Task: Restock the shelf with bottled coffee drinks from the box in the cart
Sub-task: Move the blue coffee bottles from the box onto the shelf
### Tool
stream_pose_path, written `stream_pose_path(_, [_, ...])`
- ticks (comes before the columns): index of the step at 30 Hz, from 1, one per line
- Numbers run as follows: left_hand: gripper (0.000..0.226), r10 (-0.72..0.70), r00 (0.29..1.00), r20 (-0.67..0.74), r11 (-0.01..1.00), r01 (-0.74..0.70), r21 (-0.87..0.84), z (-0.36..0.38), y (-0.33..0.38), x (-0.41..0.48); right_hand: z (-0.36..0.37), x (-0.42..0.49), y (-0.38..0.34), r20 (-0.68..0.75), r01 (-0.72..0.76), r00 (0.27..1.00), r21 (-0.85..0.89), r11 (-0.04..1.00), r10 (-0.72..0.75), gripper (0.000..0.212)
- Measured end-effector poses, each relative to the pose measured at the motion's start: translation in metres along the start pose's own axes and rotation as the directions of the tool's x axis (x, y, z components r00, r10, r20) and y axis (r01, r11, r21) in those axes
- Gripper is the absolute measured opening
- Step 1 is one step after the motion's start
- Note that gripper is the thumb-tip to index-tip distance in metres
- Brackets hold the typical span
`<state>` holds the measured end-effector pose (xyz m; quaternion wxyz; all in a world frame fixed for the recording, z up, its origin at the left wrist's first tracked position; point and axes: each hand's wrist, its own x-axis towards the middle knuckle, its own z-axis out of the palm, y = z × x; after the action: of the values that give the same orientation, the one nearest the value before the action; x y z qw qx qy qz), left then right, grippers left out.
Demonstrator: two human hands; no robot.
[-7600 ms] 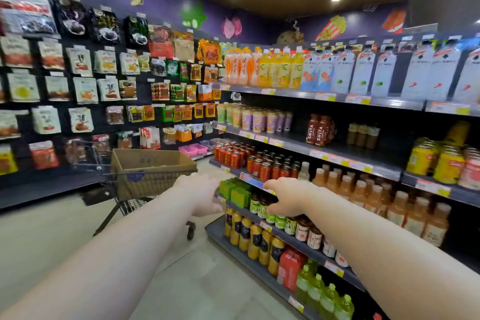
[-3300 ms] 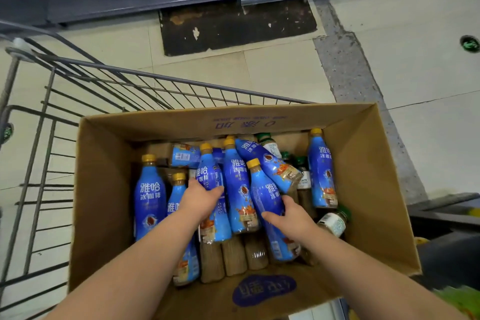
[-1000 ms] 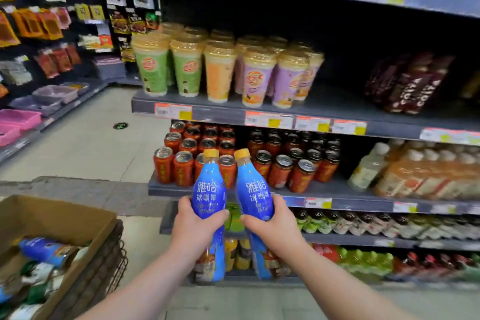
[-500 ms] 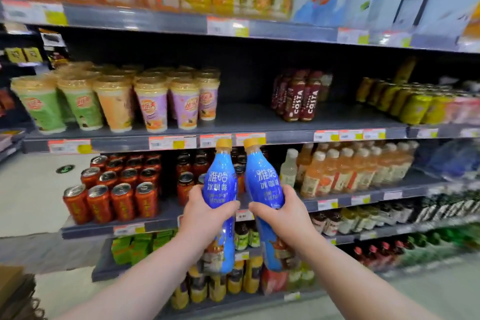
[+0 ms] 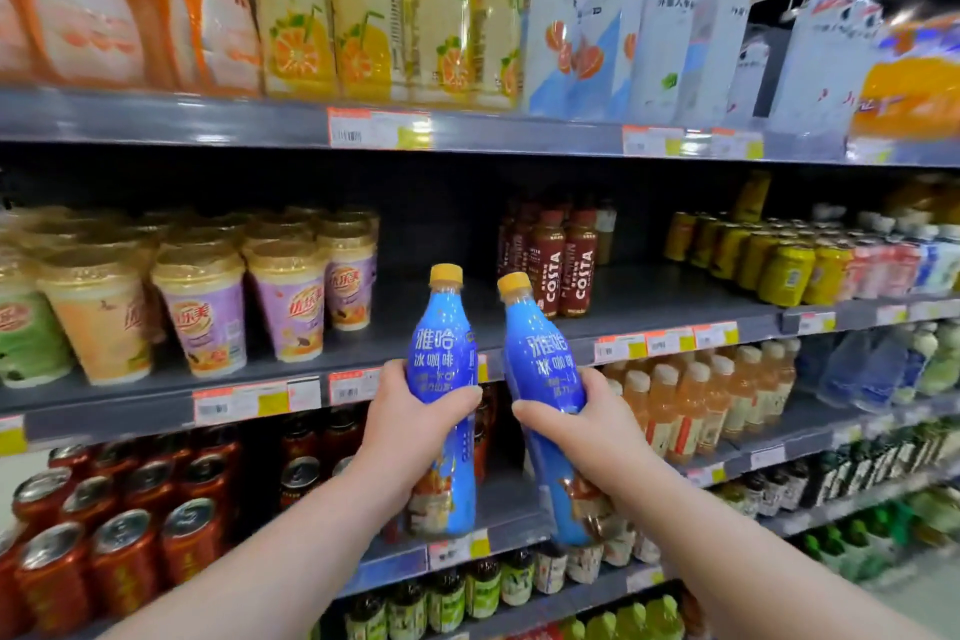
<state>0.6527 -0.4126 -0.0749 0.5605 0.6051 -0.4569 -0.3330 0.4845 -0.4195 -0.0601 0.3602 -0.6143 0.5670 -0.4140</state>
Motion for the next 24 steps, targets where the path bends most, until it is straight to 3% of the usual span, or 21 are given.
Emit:
stream_pose_path(11, [0.042,0.071,0.997,-0.024,0.995,-0.072,-0.062,-0.021,0.023,0.13,0.051,0.163,-0.047,-0.055,0.038,0.998,0.008,0.999,-0.037,0.052])
stream_pose_path(19, [0.041,0.077,0.994,-0.08,0.994,-0.082,-0.066,-0.017,0.019,0.177,0.08,0.246,-0.055,-0.112,0.091,0.99,0.063,0.994,-0.083,0.052])
stream_pose_path(24, [0.057,0.068,0.99,-0.12,0.994,-0.077,-0.071,-0.008,0.02,0.196,0.091,0.291,-0.051,-0.097,0.118,0.989,0.041,0.992,-0.113,0.064])
